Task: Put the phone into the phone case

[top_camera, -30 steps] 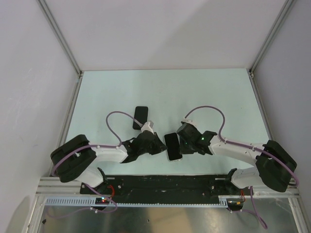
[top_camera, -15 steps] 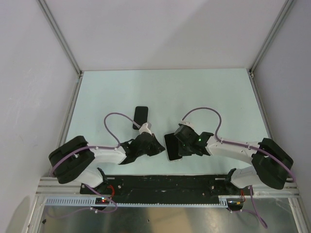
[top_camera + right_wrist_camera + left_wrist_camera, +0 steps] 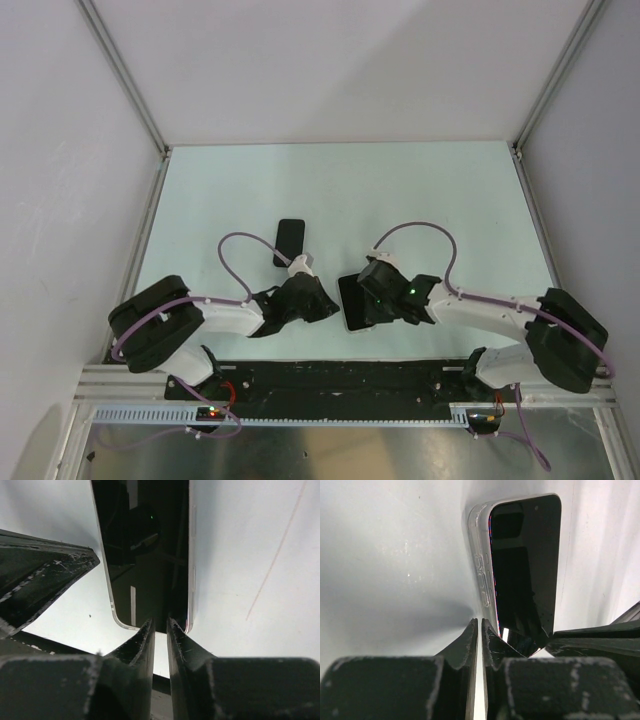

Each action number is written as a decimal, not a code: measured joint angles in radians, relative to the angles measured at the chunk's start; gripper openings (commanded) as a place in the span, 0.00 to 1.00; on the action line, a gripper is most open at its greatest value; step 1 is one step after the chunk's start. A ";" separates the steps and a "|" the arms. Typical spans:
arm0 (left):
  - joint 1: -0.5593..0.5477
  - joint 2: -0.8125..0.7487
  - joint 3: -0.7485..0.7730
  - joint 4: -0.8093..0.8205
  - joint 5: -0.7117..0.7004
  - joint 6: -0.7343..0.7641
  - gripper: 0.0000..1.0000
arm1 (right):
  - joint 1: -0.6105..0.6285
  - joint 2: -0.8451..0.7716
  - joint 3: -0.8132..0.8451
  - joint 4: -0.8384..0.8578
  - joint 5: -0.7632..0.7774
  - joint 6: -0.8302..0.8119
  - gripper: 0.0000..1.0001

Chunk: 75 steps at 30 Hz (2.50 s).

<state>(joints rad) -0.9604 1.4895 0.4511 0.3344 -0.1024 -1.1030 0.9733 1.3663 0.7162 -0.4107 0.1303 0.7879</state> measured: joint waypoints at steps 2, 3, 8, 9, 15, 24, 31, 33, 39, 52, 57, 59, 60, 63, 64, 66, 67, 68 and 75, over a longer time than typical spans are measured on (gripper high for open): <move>0.000 0.000 0.000 0.000 0.000 0.000 0.10 | -0.002 -0.044 0.000 -0.026 0.016 -0.003 0.27; 0.000 0.000 0.000 0.000 0.000 0.000 0.10 | -0.005 -0.071 0.000 -0.039 0.025 -0.004 0.28; 0.000 0.000 0.000 0.000 0.000 0.000 0.10 | -0.037 -0.153 0.000 -0.072 0.048 -0.016 0.31; 0.000 0.000 0.000 0.000 0.000 0.000 0.10 | -0.043 -0.153 -0.002 -0.072 0.048 -0.022 0.31; 0.000 0.004 0.005 0.000 0.001 0.000 0.10 | -0.068 -0.120 -0.028 -0.063 0.033 -0.060 0.31; 0.000 0.019 0.017 0.000 0.001 0.001 0.10 | -0.093 -0.051 -0.043 -0.006 -0.018 -0.100 0.29; 0.000 0.031 0.027 -0.002 0.001 0.002 0.09 | -0.095 -0.021 -0.043 0.035 -0.048 -0.109 0.15; 0.000 0.035 0.031 -0.004 0.000 0.003 0.09 | -0.094 -0.020 -0.043 0.038 -0.050 -0.110 0.12; 0.006 0.056 0.050 -0.007 0.000 0.004 0.09 | -0.084 -0.016 -0.042 0.034 -0.039 -0.108 0.04; 0.061 0.109 0.108 -0.007 0.019 0.039 0.10 | -0.040 0.037 -0.013 0.035 0.001 -0.072 0.10; 0.100 0.098 0.109 -0.016 0.048 0.066 0.12 | -0.035 0.008 -0.013 0.019 0.005 -0.058 0.23; 0.113 0.063 0.107 -0.045 0.047 0.077 0.12 | -0.043 -0.034 -0.012 0.002 0.006 -0.061 0.27; 0.116 0.037 0.103 -0.056 0.045 0.081 0.12 | -0.055 -0.063 -0.008 -0.005 0.008 -0.067 0.28; 0.114 -0.046 0.076 -0.072 0.031 0.082 0.12 | -0.129 -0.134 0.035 -0.007 0.022 -0.099 0.29; 0.105 -0.078 0.061 -0.080 0.023 0.082 0.11 | -0.166 -0.138 0.047 -0.001 0.025 -0.108 0.29; 0.077 -0.113 0.039 -0.093 0.010 0.073 0.10 | -0.242 -0.129 0.085 0.023 0.017 -0.136 0.29; 0.049 -0.127 0.026 -0.100 -0.002 0.064 0.09 | -0.275 -0.111 0.106 0.035 0.012 -0.151 0.28; 0.027 -0.133 0.016 -0.106 -0.005 0.056 0.09 | -0.304 -0.085 0.129 0.050 0.007 -0.165 0.27; -0.133 -0.135 -0.027 -0.147 -0.053 -0.029 0.08 | -0.398 0.182 0.271 0.107 -0.059 -0.242 0.26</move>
<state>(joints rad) -1.0931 1.3540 0.4244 0.1871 -0.1555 -1.1324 0.5751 1.5482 0.9874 -0.3038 0.0711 0.5461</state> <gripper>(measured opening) 0.085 0.264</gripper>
